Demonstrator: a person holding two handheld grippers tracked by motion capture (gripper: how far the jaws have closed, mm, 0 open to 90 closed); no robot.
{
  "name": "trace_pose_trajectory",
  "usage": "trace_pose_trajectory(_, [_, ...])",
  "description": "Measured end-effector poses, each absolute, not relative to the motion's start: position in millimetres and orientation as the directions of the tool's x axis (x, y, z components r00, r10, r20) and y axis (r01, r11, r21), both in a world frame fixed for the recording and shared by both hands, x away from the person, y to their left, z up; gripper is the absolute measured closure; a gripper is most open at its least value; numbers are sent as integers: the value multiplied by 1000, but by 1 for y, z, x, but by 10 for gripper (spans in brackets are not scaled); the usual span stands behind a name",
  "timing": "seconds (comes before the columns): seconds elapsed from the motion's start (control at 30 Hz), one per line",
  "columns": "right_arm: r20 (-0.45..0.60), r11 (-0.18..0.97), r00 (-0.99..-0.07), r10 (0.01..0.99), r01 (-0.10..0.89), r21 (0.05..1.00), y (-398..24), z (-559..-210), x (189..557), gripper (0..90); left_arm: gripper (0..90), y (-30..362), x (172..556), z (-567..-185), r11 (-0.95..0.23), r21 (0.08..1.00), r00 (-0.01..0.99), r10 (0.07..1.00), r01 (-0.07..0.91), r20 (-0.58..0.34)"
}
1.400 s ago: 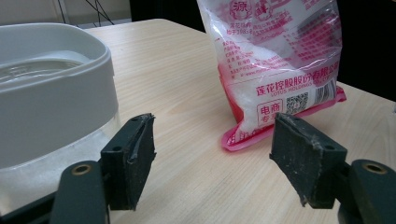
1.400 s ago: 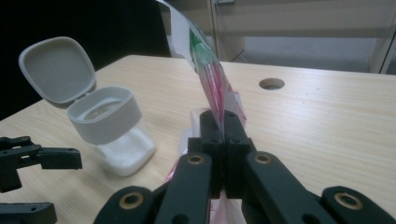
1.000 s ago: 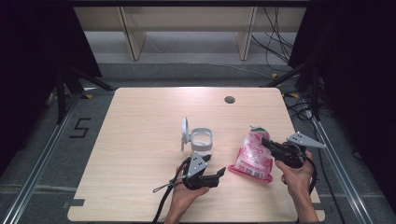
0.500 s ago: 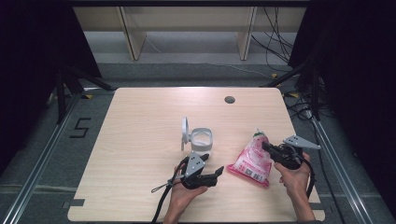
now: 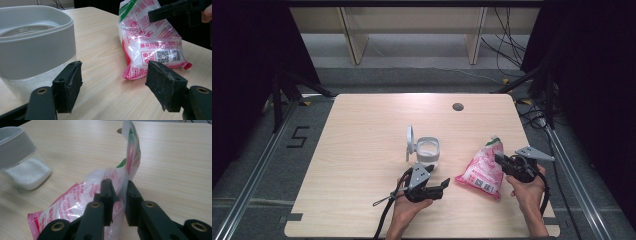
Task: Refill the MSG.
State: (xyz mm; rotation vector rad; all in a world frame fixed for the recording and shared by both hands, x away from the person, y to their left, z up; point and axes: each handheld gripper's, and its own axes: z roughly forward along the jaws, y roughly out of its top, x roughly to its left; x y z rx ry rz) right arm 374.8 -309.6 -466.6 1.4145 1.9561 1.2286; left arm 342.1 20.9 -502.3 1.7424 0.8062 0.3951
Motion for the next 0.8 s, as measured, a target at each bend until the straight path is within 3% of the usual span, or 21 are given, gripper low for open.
trace_pose_trajectory(0.37, [169, 1, -264, 950, 540, 842, -316, -469, 358, 542, 288, 28, 341, -500, -142, 937, 704, 698, 319, -134])
trace_pose_trajectory(0.6, [178, -32, -233, 956, 519, 854, -317, -464, 346, 495, 289, 32, 338, -498, -158, 937, 702, 703, 310, -114])
trace_pose_trajectory(0.73, [107, 21, -233, 966, 488, 872, -317, -460, 340, 472, 289, 38, 337, -495, -147, 941, 701, 703, 305, -117])
trace_pose_trajectory(0.8, [123, 8, -236, 964, 489, 872, -315, -458, 337, 466, 293, 41, 337, -494, -133, 945, 703, 700, 298, -123])
